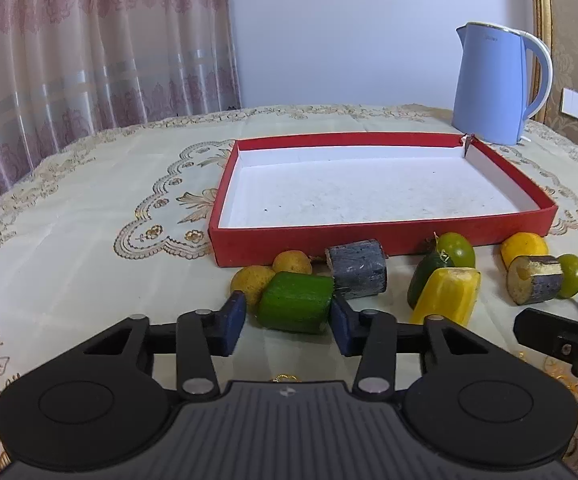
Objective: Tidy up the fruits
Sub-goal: 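Close the left gripper on the green cucumber chunk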
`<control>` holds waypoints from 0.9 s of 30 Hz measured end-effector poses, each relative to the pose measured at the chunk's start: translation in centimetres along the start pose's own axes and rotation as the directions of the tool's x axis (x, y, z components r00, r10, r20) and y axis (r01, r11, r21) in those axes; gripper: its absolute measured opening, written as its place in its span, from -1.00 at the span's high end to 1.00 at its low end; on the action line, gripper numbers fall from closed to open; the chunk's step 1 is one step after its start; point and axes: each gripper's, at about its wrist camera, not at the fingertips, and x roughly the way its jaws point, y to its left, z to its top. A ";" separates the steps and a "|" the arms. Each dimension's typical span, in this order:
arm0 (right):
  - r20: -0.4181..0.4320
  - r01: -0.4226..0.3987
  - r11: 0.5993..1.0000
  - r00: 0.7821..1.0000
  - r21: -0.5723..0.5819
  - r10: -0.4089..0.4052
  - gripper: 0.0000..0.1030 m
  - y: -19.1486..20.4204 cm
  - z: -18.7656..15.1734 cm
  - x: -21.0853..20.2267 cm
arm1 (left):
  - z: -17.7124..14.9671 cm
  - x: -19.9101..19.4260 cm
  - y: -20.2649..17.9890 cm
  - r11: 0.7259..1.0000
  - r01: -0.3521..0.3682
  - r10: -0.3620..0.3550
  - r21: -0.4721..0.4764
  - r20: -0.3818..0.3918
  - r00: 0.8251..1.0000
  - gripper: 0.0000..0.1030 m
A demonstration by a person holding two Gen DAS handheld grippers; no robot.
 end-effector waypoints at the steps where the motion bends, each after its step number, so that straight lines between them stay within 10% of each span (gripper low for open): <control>1: 0.001 -0.002 1.000 1.000 -0.001 0.002 -1.00 0.0 0.0 0.0 | 0.0 -0.1 0.2 1.000 0.023 -0.023 -0.007 -0.011 1.000 0.31; 27: 0.050 0.043 0.980 0.998 -0.197 -0.033 -0.95 0.4 0.0 -1.6 | -1.1 -1.5 0.2 0.995 0.077 -0.079 0.058 0.032 0.996 0.32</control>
